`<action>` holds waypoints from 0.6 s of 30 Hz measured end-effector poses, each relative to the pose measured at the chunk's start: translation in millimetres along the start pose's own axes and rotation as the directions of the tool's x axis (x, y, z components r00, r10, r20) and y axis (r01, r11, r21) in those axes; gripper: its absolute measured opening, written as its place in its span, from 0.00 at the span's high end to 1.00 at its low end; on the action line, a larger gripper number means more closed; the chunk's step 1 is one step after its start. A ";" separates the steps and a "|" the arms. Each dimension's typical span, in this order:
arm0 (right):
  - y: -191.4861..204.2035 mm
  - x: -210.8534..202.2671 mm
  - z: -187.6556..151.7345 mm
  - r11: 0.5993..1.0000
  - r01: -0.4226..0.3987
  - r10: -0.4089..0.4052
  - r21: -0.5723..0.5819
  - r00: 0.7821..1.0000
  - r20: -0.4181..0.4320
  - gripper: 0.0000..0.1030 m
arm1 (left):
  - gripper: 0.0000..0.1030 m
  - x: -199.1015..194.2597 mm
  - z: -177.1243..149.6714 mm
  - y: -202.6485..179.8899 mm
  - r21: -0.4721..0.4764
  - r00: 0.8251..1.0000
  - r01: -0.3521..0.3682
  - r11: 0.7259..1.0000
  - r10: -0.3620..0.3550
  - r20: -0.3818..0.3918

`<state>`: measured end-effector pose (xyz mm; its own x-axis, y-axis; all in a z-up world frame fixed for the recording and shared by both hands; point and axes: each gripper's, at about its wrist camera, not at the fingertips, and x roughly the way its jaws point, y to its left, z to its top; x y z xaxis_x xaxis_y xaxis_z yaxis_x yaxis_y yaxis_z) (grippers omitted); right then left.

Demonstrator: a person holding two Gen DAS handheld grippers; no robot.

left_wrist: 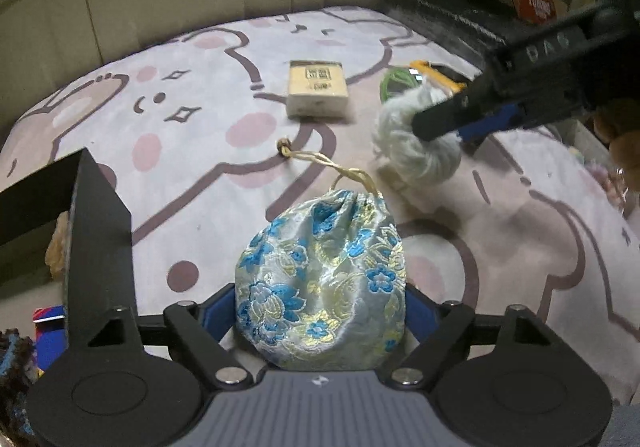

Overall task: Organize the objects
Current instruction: 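Carry the pouch with the left tool while the right tool carries the yarn ball to the black box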

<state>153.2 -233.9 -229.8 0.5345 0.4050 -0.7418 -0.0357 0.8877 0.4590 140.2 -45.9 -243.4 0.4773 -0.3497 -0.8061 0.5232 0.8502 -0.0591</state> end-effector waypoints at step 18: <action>33.1 -36.1 25.0 0.995 -0.013 0.025 -0.097 0.992 0.121 0.70 | 0.18 -72.3 43.8 27.4 -0.110 0.979 -0.029 0.994 0.050 0.198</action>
<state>153.8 -224.6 -175.5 0.6319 0.3975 -0.6654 -0.1242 0.8993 0.4192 150.9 -14.6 -160.9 0.6336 -0.3778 -0.6751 0.4285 0.8979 -0.1003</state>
